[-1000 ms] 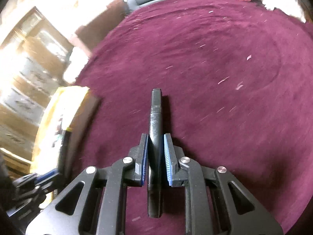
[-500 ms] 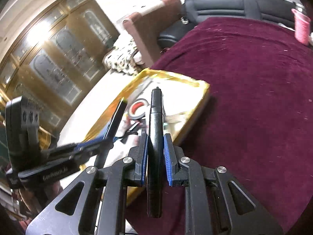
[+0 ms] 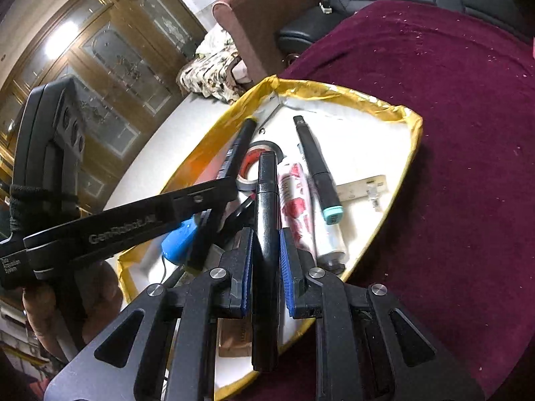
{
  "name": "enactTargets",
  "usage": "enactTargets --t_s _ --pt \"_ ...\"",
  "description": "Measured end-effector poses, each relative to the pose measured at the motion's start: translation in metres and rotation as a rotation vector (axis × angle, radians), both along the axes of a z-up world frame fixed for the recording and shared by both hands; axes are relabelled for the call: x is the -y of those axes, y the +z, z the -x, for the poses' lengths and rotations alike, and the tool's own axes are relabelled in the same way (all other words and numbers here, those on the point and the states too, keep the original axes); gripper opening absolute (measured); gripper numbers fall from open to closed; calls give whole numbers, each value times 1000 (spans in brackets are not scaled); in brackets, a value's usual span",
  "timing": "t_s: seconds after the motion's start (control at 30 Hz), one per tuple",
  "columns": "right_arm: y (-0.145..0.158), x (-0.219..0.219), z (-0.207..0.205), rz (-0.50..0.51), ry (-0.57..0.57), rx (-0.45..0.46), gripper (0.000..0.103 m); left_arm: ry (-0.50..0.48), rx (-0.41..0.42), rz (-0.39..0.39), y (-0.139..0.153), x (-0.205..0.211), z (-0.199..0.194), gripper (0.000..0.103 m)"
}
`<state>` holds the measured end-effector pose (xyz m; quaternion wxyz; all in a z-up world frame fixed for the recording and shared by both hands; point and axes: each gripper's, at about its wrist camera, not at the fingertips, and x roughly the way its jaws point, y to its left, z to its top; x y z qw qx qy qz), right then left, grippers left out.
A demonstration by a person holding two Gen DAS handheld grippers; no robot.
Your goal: Organize objects
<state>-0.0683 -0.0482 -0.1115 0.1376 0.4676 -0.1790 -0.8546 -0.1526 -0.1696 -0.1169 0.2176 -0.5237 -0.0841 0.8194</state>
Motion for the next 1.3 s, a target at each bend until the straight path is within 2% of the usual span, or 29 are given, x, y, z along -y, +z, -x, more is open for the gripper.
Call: enactTargets --t_s 0.2,0.3,0.4,0.5,0.63,0.67,0.73,0.77,0.8,0.87,0.93,1.07,1.13,1.2,1.3 --pt "-5 8 3 -39 2 6 16 12 -17 21 1 0 -1 13" --pt "-9 10 5 -48 -1 25 16 14 -35 65 1 -4 -3 13" --pt "-9 12 8 -72 -1 23 16 15 -34 63 0 -3 -1 13" --pt "-11 10 11 -45 -5 39 16 14 -35 44 0 0 1 14" --pt "-16 2 8 36 17 54 17 -20 -87 42 7 1 -6 15" --pt "-15 0 5 52 12 49 18 -15 -115 55 11 2 -10 18" --pt "-9 -5 -3 70 14 27 26 0 -226 111 22 3 -25 47" --pt "-5 -7 -9 66 8 10 29 20 -301 147 28 4 -35 71" --pt "-2 -10 -13 59 -5 -1 33 34 -341 167 32 5 -41 79" --pt "4 -16 -22 50 -34 -20 33 55 -430 235 40 4 -59 79" --pt "9 -21 -32 35 -60 -28 33 43 -452 292 45 0 -72 80" --pt "10 -25 -47 21 -84 -27 33 9 -391 303 40 -5 -82 80" --pt "6 -28 -52 27 -92 -17 33 7 -364 347 35 -8 -81 80" --pt "3 -30 -54 41 -90 -11 33 13 -353 399 32 -11 -82 80" --pt "-2 -30 -56 24 -96 -9 33 23 -366 407 32 -13 -87 80"
